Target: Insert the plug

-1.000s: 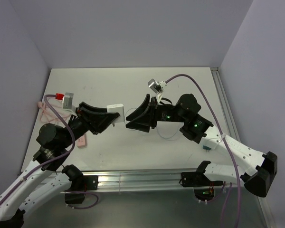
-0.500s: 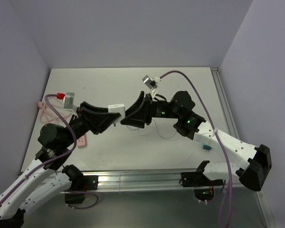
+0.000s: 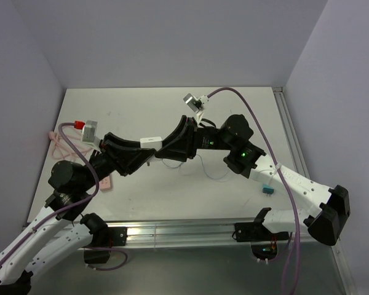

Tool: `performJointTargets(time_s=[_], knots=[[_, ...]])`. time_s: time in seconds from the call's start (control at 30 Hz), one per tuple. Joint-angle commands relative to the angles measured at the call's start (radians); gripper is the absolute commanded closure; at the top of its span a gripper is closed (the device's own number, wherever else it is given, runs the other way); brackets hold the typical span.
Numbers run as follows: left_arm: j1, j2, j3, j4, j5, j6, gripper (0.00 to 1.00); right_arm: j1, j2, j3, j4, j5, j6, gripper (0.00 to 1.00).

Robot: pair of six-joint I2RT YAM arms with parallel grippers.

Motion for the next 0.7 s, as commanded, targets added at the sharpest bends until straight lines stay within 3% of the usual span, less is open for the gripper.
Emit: performJointTargets(time_s=[0.0, 0.07, 0.4, 0.53, 0.67], knots=[[-0.004, -0.003, 0.006, 0.02, 0.013, 0.013, 0.99, 0.008, 0.004, 0.028, 0.057, -0.043, 0.004, 0.71], [-0.002, 0.0, 0.015, 0.015, 0.01, 0.017, 0.99, 0.008, 0.004, 0.021, 0.066, -0.051, 0.007, 0.52], [-0.002, -0.003, 0.024, 0.023, 0.006, 0.017, 0.99, 0.006, 0.002, 0.004, 0.069, -0.048, 0.005, 0.53], [-0.002, -0.011, 0.03, 0.014, 0.001, 0.025, 0.99, 0.008, 0.002, 0.007, 0.051, -0.042, -0.012, 0.46], [-0.002, -0.017, 0.043, -0.005, -0.008, 0.034, 0.99, 0.008, 0.002, 0.001, 0.063, -0.053, -0.001, 0.45]])
